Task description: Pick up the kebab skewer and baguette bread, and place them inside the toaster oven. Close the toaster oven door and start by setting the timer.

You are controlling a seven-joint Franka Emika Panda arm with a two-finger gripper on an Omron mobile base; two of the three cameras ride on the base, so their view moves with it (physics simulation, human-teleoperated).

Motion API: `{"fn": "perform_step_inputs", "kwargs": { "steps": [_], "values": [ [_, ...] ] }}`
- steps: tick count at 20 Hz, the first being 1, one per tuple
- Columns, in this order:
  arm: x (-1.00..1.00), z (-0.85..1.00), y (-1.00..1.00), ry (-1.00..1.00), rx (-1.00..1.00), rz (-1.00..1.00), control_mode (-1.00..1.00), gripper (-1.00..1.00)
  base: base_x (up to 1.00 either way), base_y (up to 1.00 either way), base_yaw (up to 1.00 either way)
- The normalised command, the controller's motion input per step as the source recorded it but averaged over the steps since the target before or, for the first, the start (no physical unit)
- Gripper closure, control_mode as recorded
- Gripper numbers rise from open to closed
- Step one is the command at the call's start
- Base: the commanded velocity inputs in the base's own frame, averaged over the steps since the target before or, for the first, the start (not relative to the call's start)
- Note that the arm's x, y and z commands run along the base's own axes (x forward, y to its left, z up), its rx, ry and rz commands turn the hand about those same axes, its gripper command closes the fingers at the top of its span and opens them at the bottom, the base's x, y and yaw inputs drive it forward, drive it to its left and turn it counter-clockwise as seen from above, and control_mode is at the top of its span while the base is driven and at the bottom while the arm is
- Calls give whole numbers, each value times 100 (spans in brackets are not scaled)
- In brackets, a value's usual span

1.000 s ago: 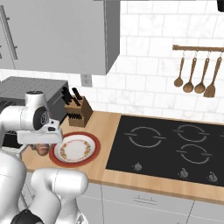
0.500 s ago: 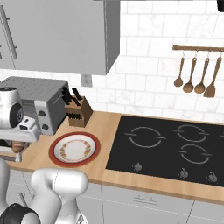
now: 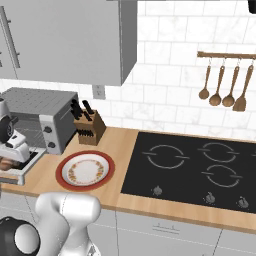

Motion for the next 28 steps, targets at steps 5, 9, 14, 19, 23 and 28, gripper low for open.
{"fn": "perform_step_inputs", "kwargs": {
  "steps": [5, 9, 14, 19, 23, 28],
  "values": [
    [24, 1, 28, -5, 0, -7, -100, 100, 0, 0, 0],
    [36, -5, 19, -14, 0, -5, -100, 100, 0, 0, 0],
    [42, -2, 26, -13, 0, -3, -100, 100, 0, 0, 0],
    [46, 0, 32, -4, 0, -1, -100, 100, 0, 0, 0],
    [37, -2, 64, 0, 0, -7, -100, 100, 0, 0, 0],
    [33, -5, 31, 9, 0, -13, -100, 100, 0, 0, 0]
  ]
}}
